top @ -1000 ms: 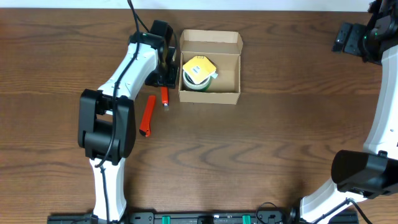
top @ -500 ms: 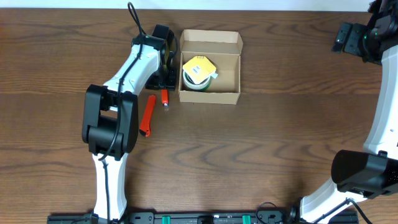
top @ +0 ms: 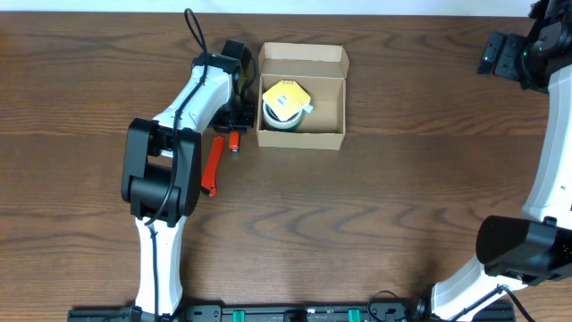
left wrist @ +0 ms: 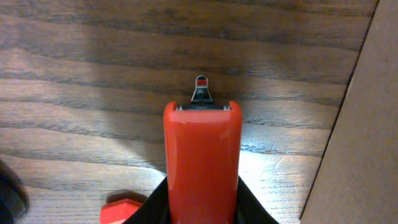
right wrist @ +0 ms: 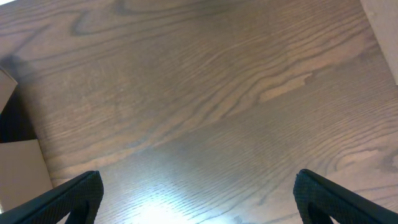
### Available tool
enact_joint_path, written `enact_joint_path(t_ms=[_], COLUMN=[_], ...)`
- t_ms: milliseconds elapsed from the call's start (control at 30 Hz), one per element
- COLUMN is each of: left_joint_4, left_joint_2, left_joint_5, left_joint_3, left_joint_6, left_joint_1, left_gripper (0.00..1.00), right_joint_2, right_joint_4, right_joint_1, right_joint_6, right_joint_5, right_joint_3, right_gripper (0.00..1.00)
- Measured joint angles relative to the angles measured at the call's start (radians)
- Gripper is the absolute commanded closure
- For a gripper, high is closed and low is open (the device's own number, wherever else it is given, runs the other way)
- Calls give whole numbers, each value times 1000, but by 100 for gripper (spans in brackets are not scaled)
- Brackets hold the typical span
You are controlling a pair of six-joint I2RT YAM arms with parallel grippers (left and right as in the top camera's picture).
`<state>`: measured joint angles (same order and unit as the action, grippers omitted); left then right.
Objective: Pack container
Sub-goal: 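Retract the right arm and lower the left gripper onto the red stapler, then lift the red stapler with the left gripper and lower it into the box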
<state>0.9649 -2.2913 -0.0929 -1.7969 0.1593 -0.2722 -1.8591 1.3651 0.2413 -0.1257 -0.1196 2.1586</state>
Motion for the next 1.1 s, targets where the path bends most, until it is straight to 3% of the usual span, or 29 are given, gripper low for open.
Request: enact_joint_path(t_ms=[133, 433, 900, 1100], left_joint_4=[3, 132, 525, 602], left_joint_2=[0, 0, -4, -4], left_joint_5=[0, 1, 58, 71], left_joint_3=[0, -48, -659, -780], left_joint_6=[-1, -6, -18, 38], left_joint_1=[0, 2, 1, -51], left_gripper=[94, 95, 94, 94], right_joint_2=[0, 0, 0, 0], right_joint_4=[0, 0, 0, 0], right_joint_1=[0, 0, 0, 0], right_joint_6=[0, 0, 0, 0], right_joint_5=[0, 0, 0, 0], right_joint_3=[0, 0, 0, 0], right_gripper=[1, 1, 1, 1])
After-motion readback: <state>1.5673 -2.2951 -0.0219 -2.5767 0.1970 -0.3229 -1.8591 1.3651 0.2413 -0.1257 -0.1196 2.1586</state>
